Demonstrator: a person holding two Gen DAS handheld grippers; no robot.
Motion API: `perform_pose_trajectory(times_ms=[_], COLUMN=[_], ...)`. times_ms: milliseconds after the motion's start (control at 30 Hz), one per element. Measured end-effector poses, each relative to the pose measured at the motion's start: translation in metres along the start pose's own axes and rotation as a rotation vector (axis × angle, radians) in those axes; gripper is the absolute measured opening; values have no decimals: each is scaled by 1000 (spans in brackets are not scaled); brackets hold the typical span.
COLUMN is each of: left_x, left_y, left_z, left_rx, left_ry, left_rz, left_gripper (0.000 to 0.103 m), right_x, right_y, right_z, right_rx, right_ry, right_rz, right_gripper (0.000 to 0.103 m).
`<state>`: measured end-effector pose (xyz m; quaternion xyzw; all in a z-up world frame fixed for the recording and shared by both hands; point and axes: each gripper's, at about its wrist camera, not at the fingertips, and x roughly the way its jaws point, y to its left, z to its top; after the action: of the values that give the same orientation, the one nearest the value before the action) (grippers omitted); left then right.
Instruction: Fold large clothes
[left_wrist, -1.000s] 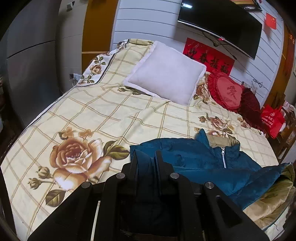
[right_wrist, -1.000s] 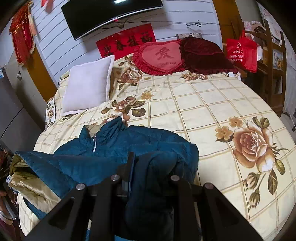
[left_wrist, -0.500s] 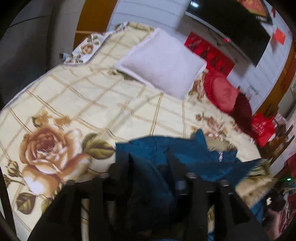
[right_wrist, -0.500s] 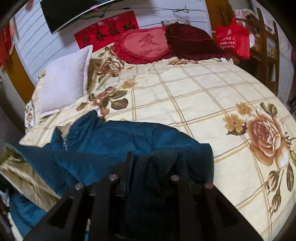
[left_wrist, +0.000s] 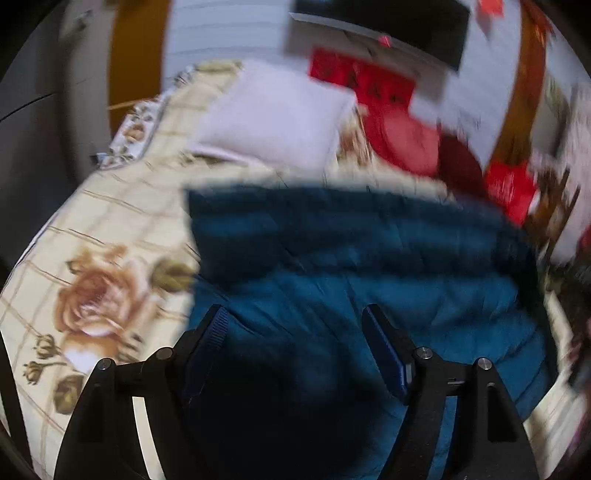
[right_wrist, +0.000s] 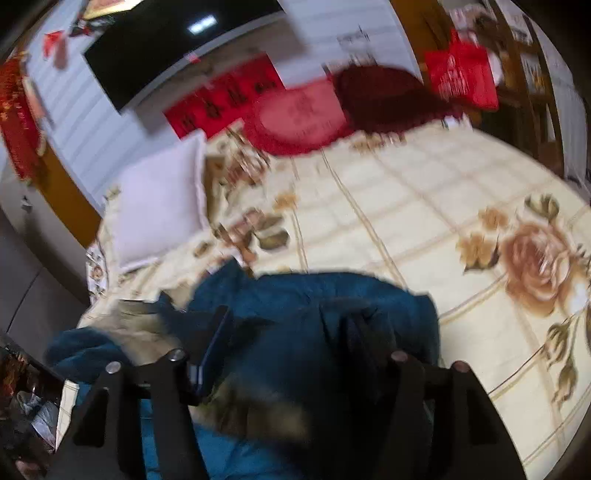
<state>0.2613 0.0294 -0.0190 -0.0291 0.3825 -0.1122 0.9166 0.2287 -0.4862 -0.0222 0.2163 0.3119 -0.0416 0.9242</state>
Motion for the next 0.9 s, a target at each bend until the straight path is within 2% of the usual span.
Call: perform_pose_trajectory(times_ms=[67, 133, 167, 267, 300, 367, 433, 467, 500, 567, 633, 700, 833, 867, 900], left_x=[17, 27, 33, 40, 42, 46, 50, 54, 57, 62, 69, 76, 72, 64, 56], left_y=[-14, -20, -21, -21, -20, -19, -19, -19, -17, -15, -11, -8, -12, -11, -10], left_z=[-6, -8, -8, -8, -6, -2, 0, 1, 2, 3, 6, 8, 10, 11, 12], left_rx=[15, 4, -6, -26, -34, -36, -24, -12, -4, 8, -11, -31, -14, -16, -20], left_ry=[19, 29, 34, 29, 27, 21, 11, 6, 2, -18, -35, -28, 2, -5, -28], left_rz=[17, 14, 21, 41, 45, 54, 67, 77, 82, 83, 73, 69, 80, 64, 46], left_gripper=[86, 86, 86, 86, 86, 85, 86, 86, 86, 86, 86, 86, 83, 83, 83], right_x=[-27, -40, -37, -4, 7, 36, 66, 85, 107, 127, 145, 155, 151, 145, 129], right_y=[14, 31, 49, 94, 103, 125, 140, 147, 152, 154, 147, 139, 139, 139, 136], right_z=[3, 1, -4, -29, -35, -47, -53, -57, -62, -67, -66, -63, -63, -62, -59], right_rx=[-61, -128, -209, -404, -425, -451, -471, -483, -509, -536, -495, -445, -448, -446, -440], right_ry=[-61, -83, -42, 106, 125, 167, 221, 259, 281, 267, 262, 261, 280, 279, 264], right_rz=[10, 69, 103, 61, 75, 107, 98, 72, 12, -56, -80, -85, -101, -89, -40], right_gripper=[65, 66, 66, 65, 65, 65, 65, 65, 65, 65, 65, 66, 66, 66, 66])
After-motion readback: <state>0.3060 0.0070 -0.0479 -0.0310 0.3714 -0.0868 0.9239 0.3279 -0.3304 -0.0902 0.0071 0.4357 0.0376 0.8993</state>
